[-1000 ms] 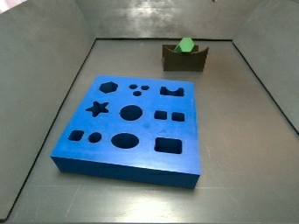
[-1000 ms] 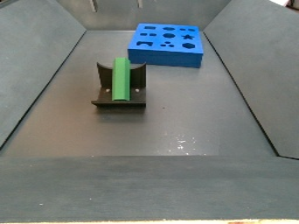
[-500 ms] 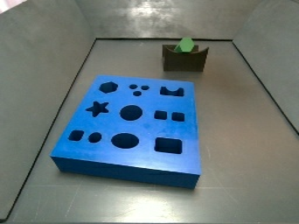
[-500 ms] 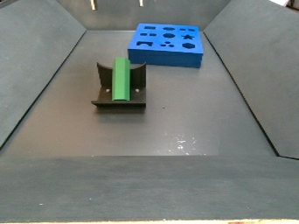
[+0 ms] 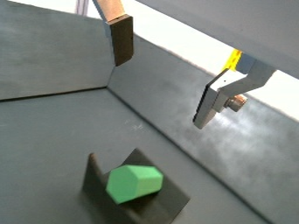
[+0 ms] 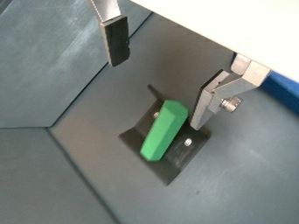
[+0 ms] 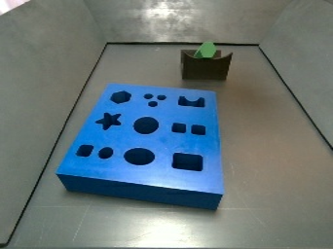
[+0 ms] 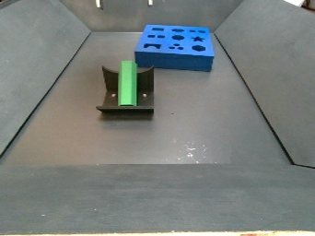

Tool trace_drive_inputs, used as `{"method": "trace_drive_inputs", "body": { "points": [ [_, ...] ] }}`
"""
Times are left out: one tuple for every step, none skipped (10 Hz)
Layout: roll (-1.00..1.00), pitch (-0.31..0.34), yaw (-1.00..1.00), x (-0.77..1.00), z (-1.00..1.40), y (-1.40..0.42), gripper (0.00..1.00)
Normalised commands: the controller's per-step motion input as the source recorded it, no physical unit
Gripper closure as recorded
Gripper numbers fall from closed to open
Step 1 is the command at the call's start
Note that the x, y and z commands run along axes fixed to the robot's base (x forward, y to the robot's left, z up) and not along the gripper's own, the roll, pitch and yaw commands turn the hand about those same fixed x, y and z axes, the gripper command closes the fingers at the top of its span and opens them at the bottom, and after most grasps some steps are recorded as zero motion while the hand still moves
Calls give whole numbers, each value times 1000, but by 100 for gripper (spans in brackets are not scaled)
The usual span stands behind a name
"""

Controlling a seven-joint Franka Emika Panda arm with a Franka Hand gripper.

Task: Pick up the hexagon object. Move up. Place the hexagon object on the fixture. Regrasp the hexagon object. Move to above the board. Insert the hexagon object.
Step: Regrasp the hexagon object.

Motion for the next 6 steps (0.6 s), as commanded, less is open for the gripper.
{"method": "trace_drive_inputs", "body": {
  "points": [
    [1000, 162, 103, 146, -29, -48, 0],
    [1000, 183, 124, 167, -32, -50, 0],
    [1000, 203, 155, 197, -35, -54, 0],
    [1000, 217, 179, 219, -33, -54, 0],
    [865, 216, 232, 282, -38, -59, 0],
    [754, 200, 241, 308, -36, -61, 0]
  ]
}}
